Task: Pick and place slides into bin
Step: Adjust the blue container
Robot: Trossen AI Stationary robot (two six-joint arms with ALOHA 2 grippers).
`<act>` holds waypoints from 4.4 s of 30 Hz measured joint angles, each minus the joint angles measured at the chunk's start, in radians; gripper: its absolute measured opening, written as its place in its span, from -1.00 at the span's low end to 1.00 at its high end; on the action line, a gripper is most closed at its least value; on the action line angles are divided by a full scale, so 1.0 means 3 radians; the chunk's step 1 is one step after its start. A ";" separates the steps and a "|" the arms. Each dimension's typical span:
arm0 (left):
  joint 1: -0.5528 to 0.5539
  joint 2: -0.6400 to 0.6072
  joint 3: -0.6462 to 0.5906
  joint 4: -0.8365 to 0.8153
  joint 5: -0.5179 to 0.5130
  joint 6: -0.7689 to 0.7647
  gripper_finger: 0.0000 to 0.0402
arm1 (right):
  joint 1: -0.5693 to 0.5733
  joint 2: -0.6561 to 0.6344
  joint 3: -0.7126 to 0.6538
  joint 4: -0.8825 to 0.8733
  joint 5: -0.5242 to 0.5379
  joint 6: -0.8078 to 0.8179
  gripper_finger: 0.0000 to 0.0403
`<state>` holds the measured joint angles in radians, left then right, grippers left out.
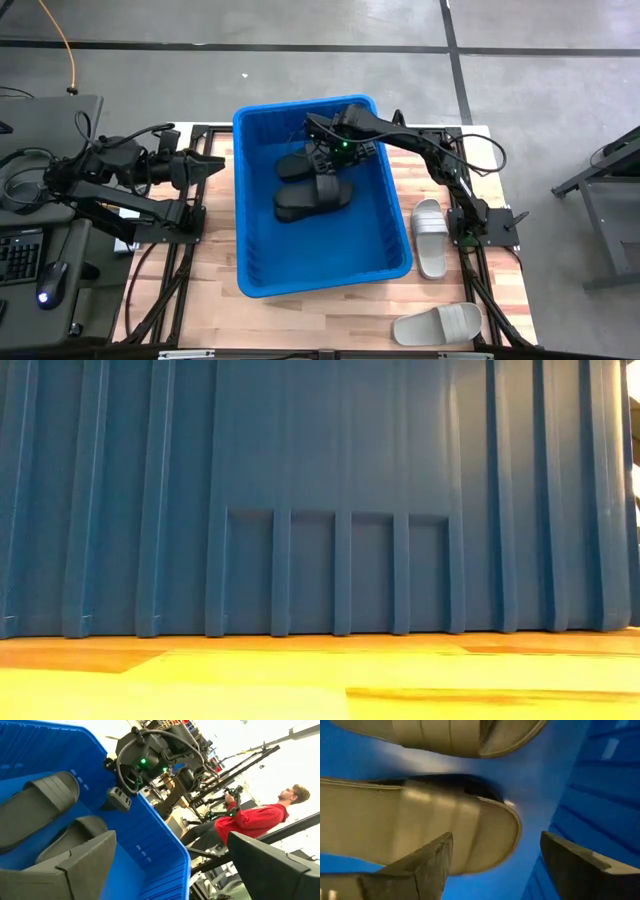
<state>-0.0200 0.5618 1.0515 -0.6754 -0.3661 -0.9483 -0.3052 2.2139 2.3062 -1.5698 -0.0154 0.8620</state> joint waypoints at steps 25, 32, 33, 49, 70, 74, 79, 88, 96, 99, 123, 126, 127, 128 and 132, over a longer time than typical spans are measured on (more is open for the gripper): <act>0.0000 0.0138 0.0000 0.0047 -0.0189 0.0117 0.85 | 0.0499 -0.0577 0.0165 0.0957 0.0520 -0.0017 0.42; 0.0001 0.0150 0.0001 0.0336 -0.0394 0.0135 0.85 | 0.0935 -0.1064 0.0165 0.0774 0.1243 0.0186 0.42; 0.0001 0.0150 0.0001 0.0378 -0.0394 0.0151 0.85 | 0.1011 -0.1126 0.0165 0.0754 0.1353 0.0213 0.42; 0.0001 0.0681 0.0001 0.0975 -0.0414 0.0294 0.85 | 0.2357 -0.1558 0.0163 0.0074 0.2788 0.1591 0.42; 0.0001 0.0750 0.0000 0.1620 0.0232 0.0645 0.85 | 0.3410 -0.1530 -0.1638 0.0065 0.4297 0.5054 0.42; 0.0001 0.0749 0.0000 0.1748 0.0388 0.0656 0.85 | 0.3482 -0.1546 -0.1864 0.0320 0.4836 0.4932 0.38; 0.0001 0.0749 0.0000 0.1832 0.0435 0.0730 0.85 | 0.3556 -0.1553 -0.1842 0.0420 0.5286 0.4399 0.22; 0.0001 0.0751 0.0000 0.2099 0.0464 0.0812 0.85 | 0.3479 -0.1530 -0.2002 0.1316 0.5262 0.3437 0.09; 0.0001 0.0750 0.0000 0.2112 0.0613 0.0793 0.85 | 0.3554 -0.1581 -0.2078 -0.0020 0.5278 0.4790 0.13; 0.0001 0.0751 0.0000 0.2097 0.0661 0.0791 0.85 | 0.3549 -0.1738 -0.2237 0.0043 0.5237 0.4588 0.14; 0.0001 0.0806 0.0000 0.2098 0.0632 0.0702 0.85 | 0.3668 -0.3784 -0.4464 0.0000 0.4861 0.5279 0.16; 0.0001 0.0825 0.0000 0.2100 0.0566 0.0701 0.85 | 0.3700 -0.3948 -0.4919 0.0318 0.5021 0.5494 0.15; 0.0001 0.0827 0.0001 0.2103 0.0538 0.0701 0.85 | 0.3704 -0.4007 -0.5069 0.0503 0.5086 0.5491 0.15; 0.0001 0.0828 0.0001 0.2102 0.0522 0.0702 0.85 | 0.3705 -0.4052 -0.5221 0.0682 0.5161 0.5474 0.15; 0.0001 0.0848 0.0000 0.2069 0.0429 0.0780 0.85 | 0.3705 -0.4098 -0.5796 0.1426 0.5245 0.5397 0.16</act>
<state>-0.0196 0.8163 1.0515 -0.0547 -0.2375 -0.7142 0.8062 0.9844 0.5674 -1.1420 1.5582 2.4811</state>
